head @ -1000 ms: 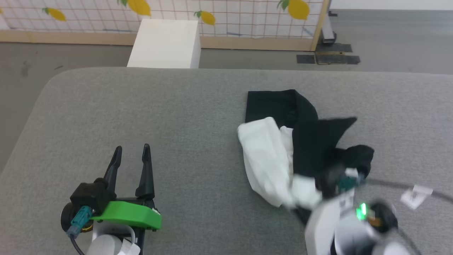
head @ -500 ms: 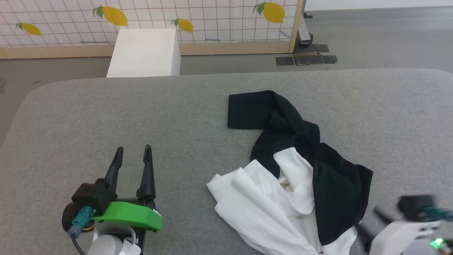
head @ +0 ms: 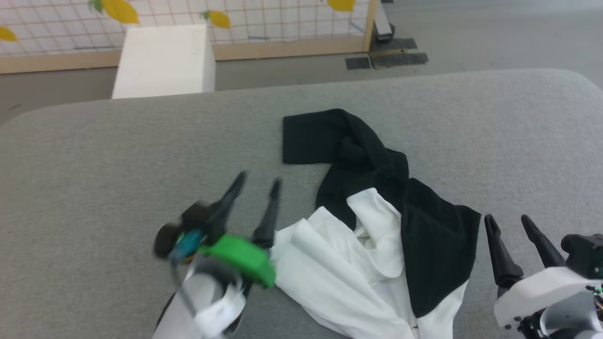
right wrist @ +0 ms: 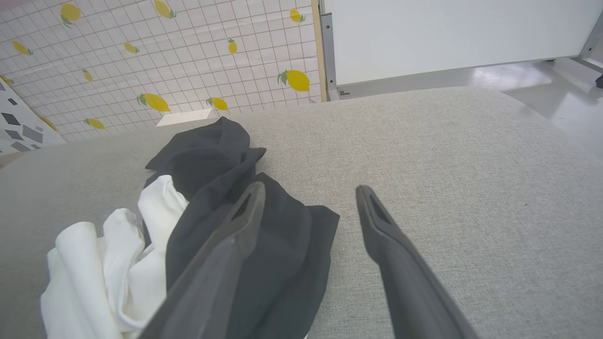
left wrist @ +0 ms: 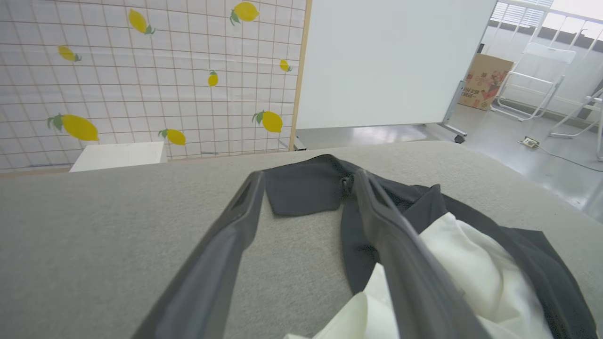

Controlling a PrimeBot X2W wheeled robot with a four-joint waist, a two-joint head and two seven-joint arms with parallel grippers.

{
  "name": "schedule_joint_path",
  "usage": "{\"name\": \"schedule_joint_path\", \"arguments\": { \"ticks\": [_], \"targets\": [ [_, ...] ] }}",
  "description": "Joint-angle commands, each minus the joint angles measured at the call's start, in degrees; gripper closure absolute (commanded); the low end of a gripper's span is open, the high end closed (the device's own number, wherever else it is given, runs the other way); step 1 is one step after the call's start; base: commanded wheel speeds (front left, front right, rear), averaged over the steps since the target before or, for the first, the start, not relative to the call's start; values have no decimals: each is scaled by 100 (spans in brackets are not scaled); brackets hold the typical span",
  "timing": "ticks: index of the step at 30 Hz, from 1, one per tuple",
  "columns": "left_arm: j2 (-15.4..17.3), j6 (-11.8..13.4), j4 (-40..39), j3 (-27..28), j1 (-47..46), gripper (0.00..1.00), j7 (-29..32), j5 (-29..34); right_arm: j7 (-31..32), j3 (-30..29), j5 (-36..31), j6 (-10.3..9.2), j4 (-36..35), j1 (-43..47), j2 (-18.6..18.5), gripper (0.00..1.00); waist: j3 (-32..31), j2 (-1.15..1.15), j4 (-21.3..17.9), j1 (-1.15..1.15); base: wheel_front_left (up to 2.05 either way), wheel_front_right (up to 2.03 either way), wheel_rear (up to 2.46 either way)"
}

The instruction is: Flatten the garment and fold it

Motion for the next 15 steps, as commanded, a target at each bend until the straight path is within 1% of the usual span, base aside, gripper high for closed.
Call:
{"name": "schedule_joint_path", "arguments": {
  "ticks": [1,4,8,11,13,15],
  "targets": [
    [-9,-47,165,-189,-328,0,183,-168,-69,24,46,-9,66,-143,7,0,223,45,-226,0,0,0,0],
    [-9,-41,603,-580,-873,0,714,-403,-112,112,75,-9,156,-238,7,0,364,45,-390,0,0,0,0],
    [-9,53,1249,-1033,-1561,0,1626,-648,-208,213,156,-9,266,-357,7,0,535,45,-633,0,0,0,0],
    [-9,267,1713,-1210,-1993,0,2254,-727,-284,295,206,-9,348,-424,7,0,647,45,-811,0,0,0,0],
    [14,420,2054,-1317,-2247,0,2661,-578,-325,365,236,-9,400,-453,7,0,703,45,-904,0,0,0,0],
    [61,484,2335,-1403,-2429,0,2996,-476,-362,408,260,-9,445,-474,7,0,739,45,-975,0,0,0,0]
  ]
}}
